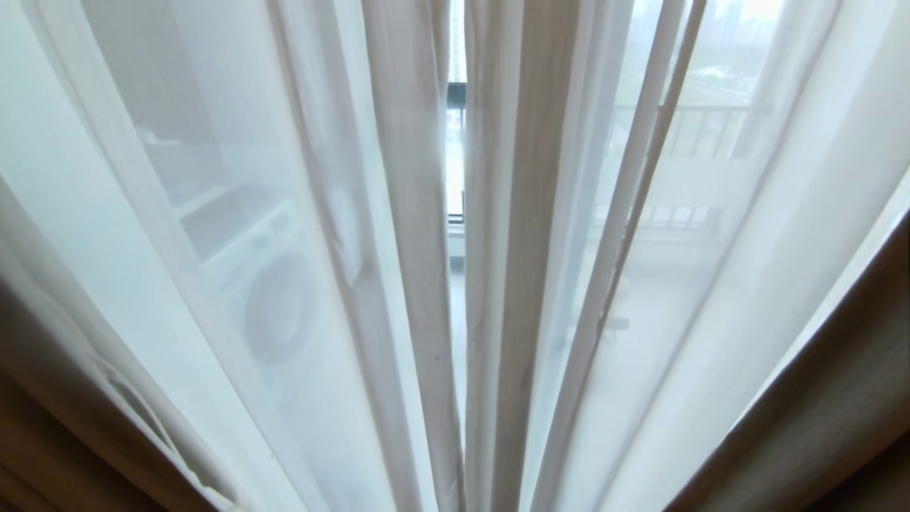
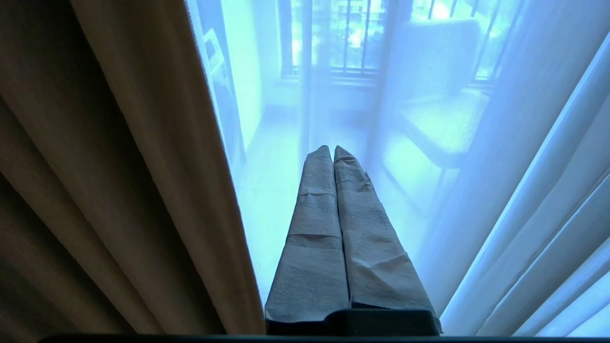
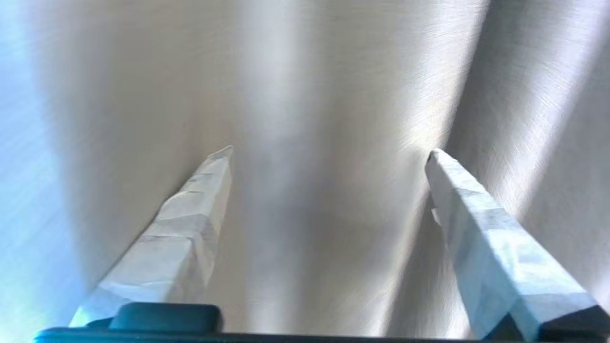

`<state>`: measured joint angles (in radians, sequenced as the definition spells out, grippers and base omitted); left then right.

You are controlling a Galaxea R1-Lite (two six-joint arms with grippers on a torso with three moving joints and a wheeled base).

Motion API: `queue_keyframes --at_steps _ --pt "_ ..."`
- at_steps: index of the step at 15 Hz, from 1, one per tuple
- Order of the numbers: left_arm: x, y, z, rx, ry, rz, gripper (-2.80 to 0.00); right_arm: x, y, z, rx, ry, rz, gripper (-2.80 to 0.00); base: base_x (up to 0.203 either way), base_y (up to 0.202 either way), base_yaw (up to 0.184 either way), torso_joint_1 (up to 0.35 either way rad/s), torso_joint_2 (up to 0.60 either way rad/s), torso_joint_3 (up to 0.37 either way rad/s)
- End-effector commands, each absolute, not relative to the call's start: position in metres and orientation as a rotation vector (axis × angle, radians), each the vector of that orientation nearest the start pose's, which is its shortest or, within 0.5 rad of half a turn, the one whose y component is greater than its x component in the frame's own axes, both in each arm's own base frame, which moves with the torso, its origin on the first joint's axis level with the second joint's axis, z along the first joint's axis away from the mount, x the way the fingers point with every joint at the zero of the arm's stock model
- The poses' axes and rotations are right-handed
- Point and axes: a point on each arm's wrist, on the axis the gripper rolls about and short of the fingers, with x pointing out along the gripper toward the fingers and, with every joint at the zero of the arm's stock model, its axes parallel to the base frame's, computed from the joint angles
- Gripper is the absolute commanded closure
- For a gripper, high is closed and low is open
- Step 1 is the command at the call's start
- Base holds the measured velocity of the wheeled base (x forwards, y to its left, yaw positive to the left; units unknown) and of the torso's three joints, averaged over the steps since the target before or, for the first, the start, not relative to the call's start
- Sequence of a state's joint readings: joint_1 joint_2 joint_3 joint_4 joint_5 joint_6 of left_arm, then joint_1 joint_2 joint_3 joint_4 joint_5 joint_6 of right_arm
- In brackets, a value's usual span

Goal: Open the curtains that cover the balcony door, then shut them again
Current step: Pull the outer curtains open on both sides

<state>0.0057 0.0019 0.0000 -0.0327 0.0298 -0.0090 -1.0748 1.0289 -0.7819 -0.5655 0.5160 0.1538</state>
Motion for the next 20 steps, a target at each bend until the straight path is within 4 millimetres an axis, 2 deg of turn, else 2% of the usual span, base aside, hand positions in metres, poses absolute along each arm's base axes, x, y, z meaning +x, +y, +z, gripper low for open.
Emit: queue_keyframes --at_steps 1,4,6,11,12,15,18,20 --pt "-0.023 0.001 0.079 -0.010 -0.032 0.037 0.00 0.047 -0.065 0.318 -0.147 -0.340 -0.554 -2.80 0.000 0.000 0.000 0.000 0.00 0.000" --pt "-0.023 0.001 0.079 -0.010 -0.032 0.037 0.00 0.024 -0.024 0.302 -0.161 -0.362 -0.603 -2.80 0.000 0.000 0.000 0.000 0.00 0.000" --pt "-0.023 0.001 0.079 -0.010 -0.032 0.037 0.00 0.015 -0.009 0.295 -0.160 -0.362 -0.616 -2.80 0.000 0.000 0.000 0.000 0.00 0.000" --pt "-0.023 0.001 0.079 -0.010 -0.032 0.037 0.00 0.013 -0.004 0.288 -0.169 -0.359 -0.566 -2.80 0.000 0.000 0.000 0.000 0.00 0.000" --pt "-0.023 0.001 0.079 -0.010 -0.032 0.037 0.00 0.014 -0.004 0.287 -0.171 -0.352 -0.519 0.00 0.000 0.000 0.000 0.000 0.00 0.000" --pt "-0.023 0.001 0.079 -0.010 -0.032 0.037 0.00 0.019 -0.005 0.283 -0.152 -0.332 -0.331 0.00 0.000 0.000 0.000 0.000 0.00 0.000" --pt "-0.023 0.001 0.079 -0.010 -0.032 0.037 0.00 0.035 -0.012 0.280 -0.139 -0.283 -0.170 0.00 0.000 0.000 0.000 0.000 0.00 0.000" --pt "-0.023 0.001 0.079 -0.010 -0.032 0.037 0.00 0.047 -0.011 0.277 -0.119 -0.260 -0.123 0.00 0.000 0.000 0.000 0.000 0.00 0.000"
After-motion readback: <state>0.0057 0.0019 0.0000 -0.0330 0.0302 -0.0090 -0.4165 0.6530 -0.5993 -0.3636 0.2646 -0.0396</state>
